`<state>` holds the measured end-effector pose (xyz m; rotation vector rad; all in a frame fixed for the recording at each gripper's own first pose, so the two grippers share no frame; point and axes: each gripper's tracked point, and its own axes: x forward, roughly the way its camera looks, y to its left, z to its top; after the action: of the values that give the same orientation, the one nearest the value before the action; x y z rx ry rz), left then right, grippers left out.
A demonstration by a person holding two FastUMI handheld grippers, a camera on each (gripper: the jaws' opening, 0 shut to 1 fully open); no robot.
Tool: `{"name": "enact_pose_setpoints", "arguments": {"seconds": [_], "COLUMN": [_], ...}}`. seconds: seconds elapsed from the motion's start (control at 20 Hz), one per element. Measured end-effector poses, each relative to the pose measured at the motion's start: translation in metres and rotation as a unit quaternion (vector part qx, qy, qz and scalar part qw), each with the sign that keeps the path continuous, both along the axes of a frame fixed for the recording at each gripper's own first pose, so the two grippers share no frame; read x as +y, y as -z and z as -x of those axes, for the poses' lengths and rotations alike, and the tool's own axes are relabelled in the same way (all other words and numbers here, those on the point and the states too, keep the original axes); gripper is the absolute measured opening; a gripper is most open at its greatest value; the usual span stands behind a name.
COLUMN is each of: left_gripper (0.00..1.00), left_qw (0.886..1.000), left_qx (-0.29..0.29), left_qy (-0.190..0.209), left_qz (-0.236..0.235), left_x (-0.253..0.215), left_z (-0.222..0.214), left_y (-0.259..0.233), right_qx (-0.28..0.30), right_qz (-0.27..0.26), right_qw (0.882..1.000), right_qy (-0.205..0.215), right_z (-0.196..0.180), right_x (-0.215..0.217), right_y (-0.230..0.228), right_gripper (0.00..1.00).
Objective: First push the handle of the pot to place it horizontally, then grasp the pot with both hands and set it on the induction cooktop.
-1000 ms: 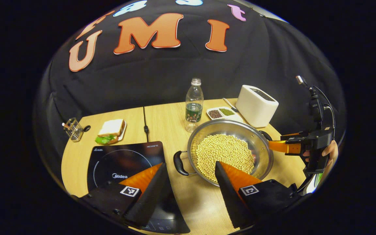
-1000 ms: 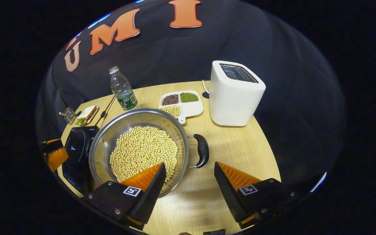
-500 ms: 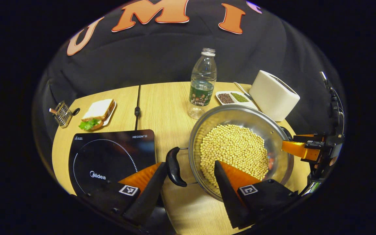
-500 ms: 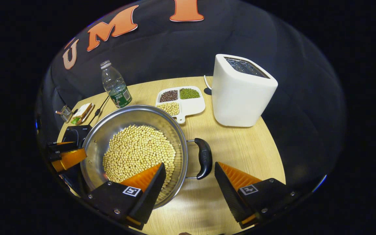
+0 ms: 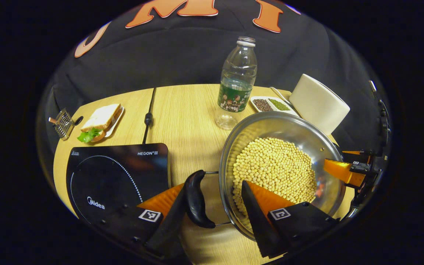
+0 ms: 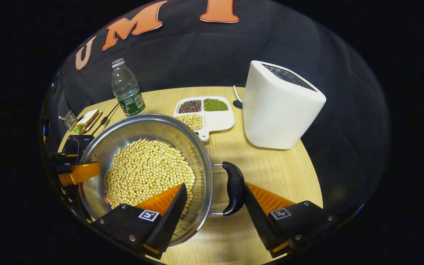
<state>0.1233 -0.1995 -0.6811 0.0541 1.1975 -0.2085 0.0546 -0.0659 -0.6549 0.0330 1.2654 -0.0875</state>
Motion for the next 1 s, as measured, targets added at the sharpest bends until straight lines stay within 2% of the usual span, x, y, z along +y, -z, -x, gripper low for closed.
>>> {"name": "enact_pose_setpoints", "arguments": {"seconds": [0.05, 0.1, 0.3, 0.4, 0.45, 0.65, 0.8, 0.85, 0.9, 1.0], "left_gripper": [0.92, 0.91, 0.79, 0.72, 0.74, 0.69, 0.69, 0.69, 0.67, 0.69], "left_qw": [1.0, 1.0, 0.998, 0.997, 0.997, 0.995, 0.994, 0.995, 0.995, 0.994], "left_qx": [-0.005, -0.012, -0.049, -0.061, -0.068, -0.09, -0.093, -0.091, -0.091, -0.098], "left_qy": [-0.001, 0.001, -0.001, 0.0, 0.0, 0.009, 0.007, 0.005, 0.005, 0.007], "left_qz": [-0.005, -0.011, -0.038, -0.044, -0.046, -0.051, -0.048, -0.046, -0.045, -0.046], "left_x": [0.001, 0.003, 0.007, 0.007, 0.006, 0.005, 0.004, 0.005, 0.005, 0.003], "left_z": [0.0, -0.002, -0.013, -0.015, -0.016, -0.017, -0.015, -0.014, -0.013, -0.011], "left_y": [0.001, 0.001, 0.007, 0.007, 0.007, 0.006, 0.007, 0.006, 0.006, 0.002], "right_qx": [-0.003, -0.005, -0.004, -0.013, -0.018, -0.035, -0.048, -0.053, -0.056, -0.062], "right_qz": [0.006, 0.017, 0.046, 0.043, 0.04, 0.032, 0.04, 0.042, 0.046, 0.054], "right_qw": [1.0, 1.0, 0.999, 0.999, 0.999, 0.999, 0.998, 0.998, 0.997, 0.997], "right_qy": [0.0, -0.004, -0.002, 0.005, 0.008, 0.027, 0.018, 0.019, 0.017, 0.009], "right_z": [-0.001, -0.001, 0.004, 0.003, 0.002, 0.0, 0.0, 0.0, -0.001, 0.0], "right_x": [-0.001, -0.003, -0.007, -0.006, -0.004, -0.004, -0.006, -0.006, -0.006, -0.007], "right_y": [0.002, 0.006, 0.013, 0.013, 0.013, 0.011, 0.007, 0.005, 0.004, -0.002], "right_gripper": [0.93, 0.93, 0.85, 0.78, 0.76, 0.69, 0.66, 0.62, 0.66, 0.66]}}
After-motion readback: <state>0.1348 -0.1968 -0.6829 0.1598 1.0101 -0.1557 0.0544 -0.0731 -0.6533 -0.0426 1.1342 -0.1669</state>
